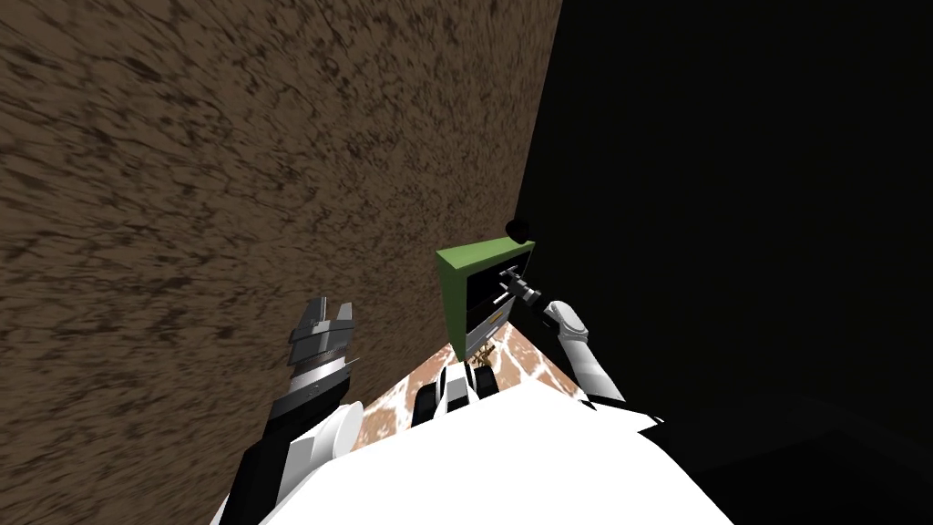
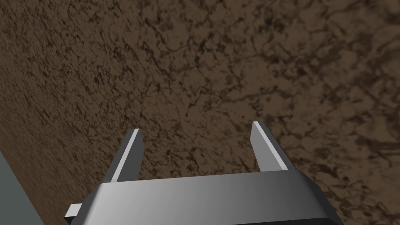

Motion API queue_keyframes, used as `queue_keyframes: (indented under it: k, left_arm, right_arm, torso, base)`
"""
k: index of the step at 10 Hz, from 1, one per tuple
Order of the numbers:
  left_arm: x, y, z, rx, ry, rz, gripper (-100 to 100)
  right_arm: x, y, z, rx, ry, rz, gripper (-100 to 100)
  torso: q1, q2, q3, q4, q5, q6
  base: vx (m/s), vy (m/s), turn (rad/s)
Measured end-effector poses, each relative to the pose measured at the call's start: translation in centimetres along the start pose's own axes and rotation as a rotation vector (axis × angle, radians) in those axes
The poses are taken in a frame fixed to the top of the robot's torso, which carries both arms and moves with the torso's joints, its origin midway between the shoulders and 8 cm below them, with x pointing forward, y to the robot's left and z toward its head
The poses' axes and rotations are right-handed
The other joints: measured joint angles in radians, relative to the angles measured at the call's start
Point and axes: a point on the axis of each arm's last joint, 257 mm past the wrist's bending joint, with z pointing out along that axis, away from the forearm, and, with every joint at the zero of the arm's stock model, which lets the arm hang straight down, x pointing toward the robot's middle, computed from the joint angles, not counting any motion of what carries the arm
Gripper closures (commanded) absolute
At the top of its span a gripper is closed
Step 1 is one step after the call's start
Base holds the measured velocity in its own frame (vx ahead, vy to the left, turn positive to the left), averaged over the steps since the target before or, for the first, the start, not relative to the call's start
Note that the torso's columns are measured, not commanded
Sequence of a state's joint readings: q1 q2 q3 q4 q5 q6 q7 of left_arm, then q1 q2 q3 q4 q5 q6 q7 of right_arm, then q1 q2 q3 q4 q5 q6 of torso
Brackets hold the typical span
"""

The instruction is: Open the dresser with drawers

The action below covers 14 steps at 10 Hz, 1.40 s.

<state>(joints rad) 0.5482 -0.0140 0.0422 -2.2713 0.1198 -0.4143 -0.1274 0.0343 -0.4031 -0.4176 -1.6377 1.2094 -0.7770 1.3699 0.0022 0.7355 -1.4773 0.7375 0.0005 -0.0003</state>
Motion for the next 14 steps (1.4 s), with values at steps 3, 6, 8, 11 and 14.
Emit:
queue_keyframes:
  k: [3,6,8,11,14]
  left_arm:
    - [0.0,0.0,0.0,0.000,0.000,0.000,0]
    - [0.0,0.0,0.0,0.000,0.000,0.000,0]
    - [0.0,0.0,0.0,0.000,0.000,0.000,0]
    - [0.0,0.0,0.0,0.000,0.000,0.000,0]
    - [0.0,0.0,0.0,0.000,0.000,0.000,0]
  right_arm:
    - [0.1,-1.2,0.2,0.018,-0.003,-0.009,100]
    - [-0.1,-1.2,0.0,0.014,-0.017,-0.005,100]
    - [-0.2,-1.1,-0.1,0.011,-0.021,-0.004,100]
    - [-0.3,-1.6,-0.1,0.003,-0.039,-0.005,-100]
    - [1.0,-3.5,-0.1,0.001,-0.038,-0.006,-100]
  torso:
    - [-0.009,0.005,0.004,-0.006,-0.007,0.000]
    - [-0.004,-0.001,0.000,-0.005,-0.005,0.000]
    - [-0.003,-0.004,-0.003,-0.004,-0.002,0.000]
    - [-0.004,-0.005,-0.003,-0.004,-0.003,0.001]
    - [0.001,-0.002,-0.002,-0.001,0.000,-0.001]
  base:
    - [-0.079,-0.039,-0.039]
    - [-0.163,-0.051,-0.041]
    - [-0.141,-0.089,-0.043]
    - [-0.088,-0.026,-0.023]
    - [0.012,0.066,0.002]
